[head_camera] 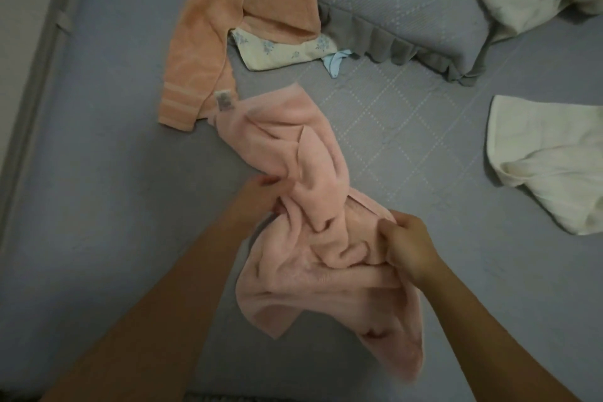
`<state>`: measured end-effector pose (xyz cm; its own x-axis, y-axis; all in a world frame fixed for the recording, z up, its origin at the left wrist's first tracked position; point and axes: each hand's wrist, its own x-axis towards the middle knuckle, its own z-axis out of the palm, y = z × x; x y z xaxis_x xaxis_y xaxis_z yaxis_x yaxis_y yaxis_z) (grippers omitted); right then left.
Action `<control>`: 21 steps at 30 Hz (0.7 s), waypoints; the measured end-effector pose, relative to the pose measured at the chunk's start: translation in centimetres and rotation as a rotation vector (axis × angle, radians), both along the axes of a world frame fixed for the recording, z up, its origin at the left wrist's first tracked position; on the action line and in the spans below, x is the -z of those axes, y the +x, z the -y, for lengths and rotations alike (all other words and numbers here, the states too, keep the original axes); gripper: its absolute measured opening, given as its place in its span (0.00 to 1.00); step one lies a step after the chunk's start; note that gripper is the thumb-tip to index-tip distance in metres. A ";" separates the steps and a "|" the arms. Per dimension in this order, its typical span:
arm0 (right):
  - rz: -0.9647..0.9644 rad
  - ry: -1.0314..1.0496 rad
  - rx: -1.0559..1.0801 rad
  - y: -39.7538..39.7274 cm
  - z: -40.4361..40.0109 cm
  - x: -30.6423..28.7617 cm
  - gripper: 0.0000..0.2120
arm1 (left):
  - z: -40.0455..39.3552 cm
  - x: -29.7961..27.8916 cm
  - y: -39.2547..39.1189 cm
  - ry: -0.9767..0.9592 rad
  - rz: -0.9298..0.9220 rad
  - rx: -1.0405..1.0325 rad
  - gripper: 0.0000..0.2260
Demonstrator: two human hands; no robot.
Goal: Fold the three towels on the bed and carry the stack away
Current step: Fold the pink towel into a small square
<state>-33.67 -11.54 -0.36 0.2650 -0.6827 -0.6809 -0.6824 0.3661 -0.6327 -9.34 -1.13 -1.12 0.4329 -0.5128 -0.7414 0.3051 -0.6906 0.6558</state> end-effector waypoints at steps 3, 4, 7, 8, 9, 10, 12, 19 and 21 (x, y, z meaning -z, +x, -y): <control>-0.052 -0.062 0.099 -3.8 0.4 -0.8 0.09 | -0.1 0.6 -1.7 0.040 0.019 0.108 0.07; -0.125 -0.090 0.055 -4.8 0.5 -0.9 0.08 | -0.5 0.9 -2.3 0.075 0.012 0.147 0.09; -0.250 -0.102 -0.082 -5.6 0.7 -1.0 0.13 | -2.2 1.7 -4.2 0.101 0.008 0.190 0.07; -0.239 -0.147 -0.153 -5.2 0.7 -0.7 0.19 | -2.6 1.9 -4.8 0.097 0.034 0.176 0.05; -0.249 -0.211 -0.236 -4.6 0.8 -0.4 0.22 | -2.8 2.1 -5.3 0.097 0.055 0.147 0.06; -0.251 -0.267 -0.290 -3.8 1.0 -0.1 0.24 | -2.8 2.1 -5.7 0.103 0.057 0.107 0.09; -0.249 -0.313 -0.298 -2.1 1.4 0.3 0.22 | -2.4 1.8 -6.2 0.126 0.004 0.068 0.12; -0.184 -0.135 -0.142 -2.1 1.3 -0.7 0.08 | -3.0 -1.5 -5.8 0.048 -0.068 0.146 0.13; -0.121 -0.063 -0.043 -3.3 1.6 -1.8 0.09 | -3.4 -3.2 -4.9 -0.025 0.001 0.053 0.12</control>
<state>-36.94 -13.12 1.42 0.2136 -0.7152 -0.6655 -0.7696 0.2965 -0.5655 -14.25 2.25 2.09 0.4057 -0.5533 -0.7275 0.2675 -0.6892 0.6734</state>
